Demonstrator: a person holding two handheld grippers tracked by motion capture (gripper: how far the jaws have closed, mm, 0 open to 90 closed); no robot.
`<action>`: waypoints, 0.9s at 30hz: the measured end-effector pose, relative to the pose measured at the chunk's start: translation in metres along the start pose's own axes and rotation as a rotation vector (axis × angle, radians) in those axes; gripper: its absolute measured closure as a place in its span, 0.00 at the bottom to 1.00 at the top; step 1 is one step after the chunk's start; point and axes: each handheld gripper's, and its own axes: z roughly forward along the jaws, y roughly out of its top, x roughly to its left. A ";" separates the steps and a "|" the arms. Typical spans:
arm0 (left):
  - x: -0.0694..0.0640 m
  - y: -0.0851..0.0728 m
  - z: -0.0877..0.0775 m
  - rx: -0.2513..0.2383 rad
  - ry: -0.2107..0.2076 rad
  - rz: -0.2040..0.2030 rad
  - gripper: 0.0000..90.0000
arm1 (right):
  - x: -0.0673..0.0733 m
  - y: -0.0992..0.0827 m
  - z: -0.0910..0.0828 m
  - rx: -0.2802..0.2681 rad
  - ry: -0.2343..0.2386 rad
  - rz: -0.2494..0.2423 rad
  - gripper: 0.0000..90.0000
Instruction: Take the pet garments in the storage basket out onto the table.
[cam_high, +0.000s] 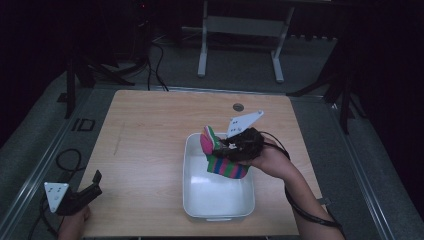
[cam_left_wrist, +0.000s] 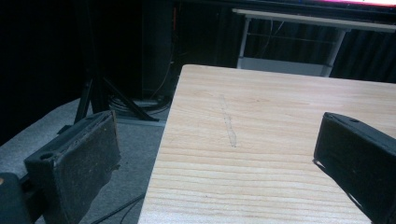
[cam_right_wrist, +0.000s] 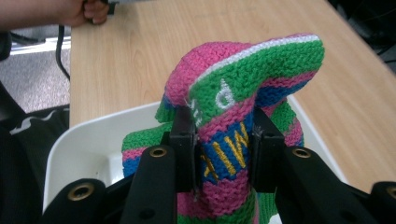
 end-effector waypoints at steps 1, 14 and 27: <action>0.000 0.000 0.000 0.000 0.000 0.000 0.01 | -0.001 0.002 -0.003 -0.010 -0.004 -0.002 0.75; 0.000 0.000 0.000 0.002 -0.001 0.004 0.01 | -0.022 -0.014 -0.042 -0.083 -0.126 0.090 0.75; -0.001 0.000 0.000 0.007 0.000 0.014 0.01 | -0.054 -0.065 -0.084 -0.126 -0.295 0.221 0.75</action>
